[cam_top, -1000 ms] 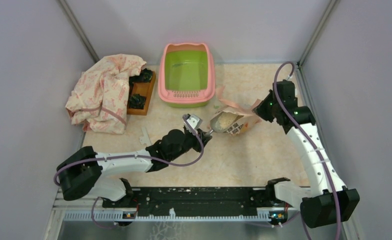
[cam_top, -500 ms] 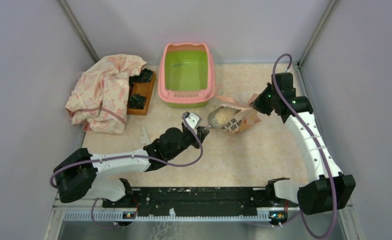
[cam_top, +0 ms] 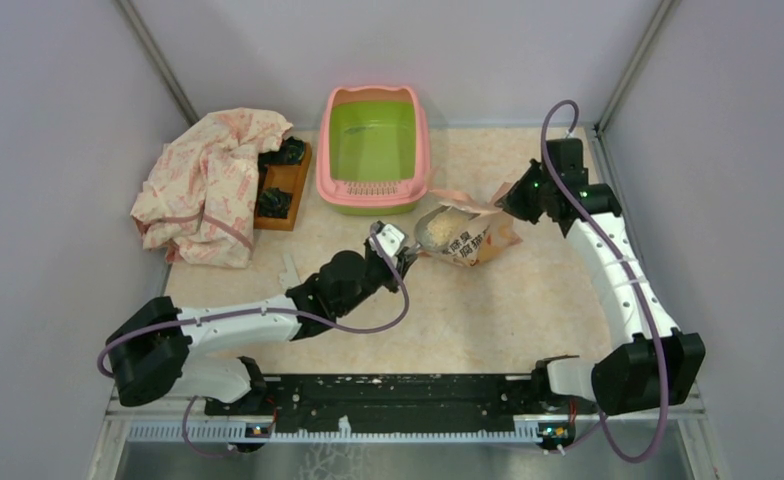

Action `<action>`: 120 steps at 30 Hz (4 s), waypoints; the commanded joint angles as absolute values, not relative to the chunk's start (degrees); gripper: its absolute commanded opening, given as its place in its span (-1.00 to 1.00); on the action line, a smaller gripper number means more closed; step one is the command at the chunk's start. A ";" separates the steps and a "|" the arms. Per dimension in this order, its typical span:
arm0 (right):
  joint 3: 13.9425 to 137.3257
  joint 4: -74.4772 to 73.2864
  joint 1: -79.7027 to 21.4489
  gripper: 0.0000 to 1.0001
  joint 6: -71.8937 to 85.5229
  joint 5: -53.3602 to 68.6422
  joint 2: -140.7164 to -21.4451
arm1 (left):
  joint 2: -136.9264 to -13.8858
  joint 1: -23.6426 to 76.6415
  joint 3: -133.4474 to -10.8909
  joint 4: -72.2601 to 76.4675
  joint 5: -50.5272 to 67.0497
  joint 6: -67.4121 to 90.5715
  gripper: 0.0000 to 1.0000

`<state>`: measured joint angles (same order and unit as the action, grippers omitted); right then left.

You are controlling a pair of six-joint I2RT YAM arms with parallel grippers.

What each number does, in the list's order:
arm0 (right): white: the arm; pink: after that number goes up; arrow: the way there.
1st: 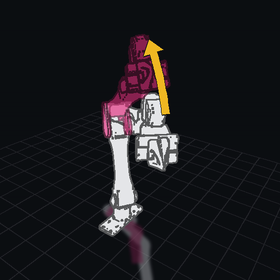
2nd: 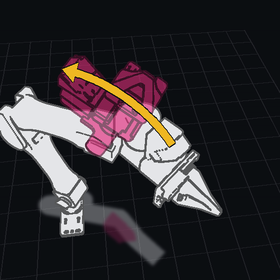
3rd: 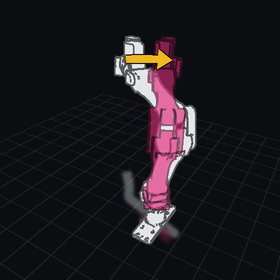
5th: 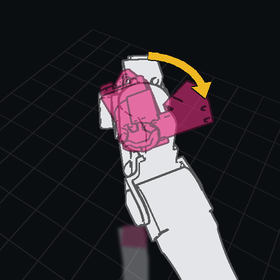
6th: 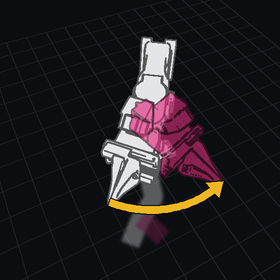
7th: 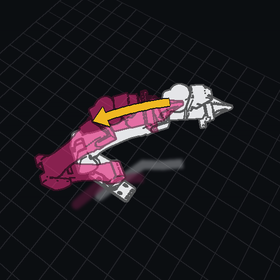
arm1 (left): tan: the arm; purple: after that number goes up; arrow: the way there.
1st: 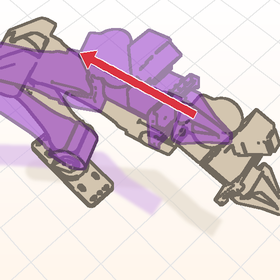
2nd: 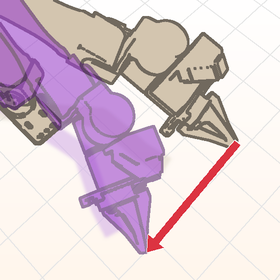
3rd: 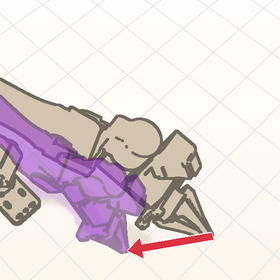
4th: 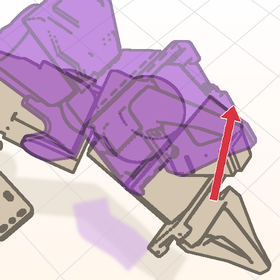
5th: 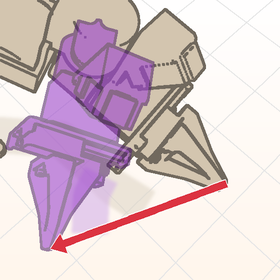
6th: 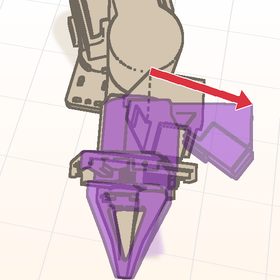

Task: Fill the litter box with clean litter
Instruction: 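Scoop the cat litter from the cat litter bag, then pour the cat litter into the litter box.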

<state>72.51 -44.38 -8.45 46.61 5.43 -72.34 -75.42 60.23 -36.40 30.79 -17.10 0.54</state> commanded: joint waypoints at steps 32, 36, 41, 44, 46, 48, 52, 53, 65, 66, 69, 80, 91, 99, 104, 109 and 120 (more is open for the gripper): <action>77.83 -36.68 -7.75 -1.00 45.04 6.81 -78.32 | -67.86 50.71 -33.83 33.10 -8.09 1.42 -0.77; 78.41 -35.67 -7.78 -1.00 45.60 7.60 -80.48 | -71.42 49.82 -34.14 36.21 -7.04 1.45 -0.78; 79.83 -34.27 -7.76 -1.00 46.32 8.61 -82.73 | -73.45 48.12 -34.06 38.15 -6.39 1.54 -0.84; 81.55 -33.17 -7.77 -1.00 47.05 10.19 -85.48 | -75.13 46.56 -34.39 39.31 -5.36 1.19 -0.89; 82.84 -32.36 -7.76 -1.00 47.43 11.24 -87.16 | -76.15 45.84 -34.71 40.00 -4.74 1.06 -0.90; 85.30 -32.17 -7.78 -1.00 47.61 11.86 -89.37 | -76.83 45.10 -34.93 40.61 -4.22 0.85 -0.90; 91.44 -34.02 -7.82 -1.00 47.28 11.54 -94.16 | -77.09 43.24 -35.39 41.50 -3.19 0.86 -0.89; 92.94 -34.42 -7.82 -1.00 47.22 11.52 -95.17 | -77.05 42.73 -35.44 41.64 -2.95 0.88 -0.89; 101.58 -36.50 -7.74 -1.00 47.81 13.19 -103.68 | -78.89 34.75 -37.39 44.02 3.53 2.02 -0.88; 101.86 -36.41 -7.75 -1.00 47.89 13.33 -104.16 | -79.34 34.20 -37.37 44.58 3.84 2.25 -0.88; 103.94 -37.08 -7.75 -1.00 48.18 13.58 -106.02 | -80.94 32.61 -37.52 46.34 4.53 2.51 -0.88; 111.97 -41.06 -7.31 -1.00 47.37 12.20 -111.30 | -78.97 29.62 -37.97 46.86 8.80 4.21 -0.85; 112.18 -41.66 -7.30 -1.00 47.35 11.58 -111.37 | -77.61 28.67 -38.01 47.38 9.36 5.14 -0.84; 110.37 -41.28 -7.30 -1.00 47.29 10.85 -110.61 | -76.48 27.25 -38.44 47.56 9.90 5.91 -0.83; 109.25 -40.39 -7.32 -1.00 47.55 11.15 -110.37 | -79.12 25.74 -40.09 49.79 10.46 6.71 -0.83; 109.65 -41.01 -7.34 -1.00 47.35 10.65 -110.44 | -86.87 23.57 -43.67 54.01 11.88 7.87 -0.83; 105.93 -40.63 -6.78 -1.00 45.93 9.81 -107.44 | -96.55 19.75 -52.72 54.19 13.19 9.93 -0.83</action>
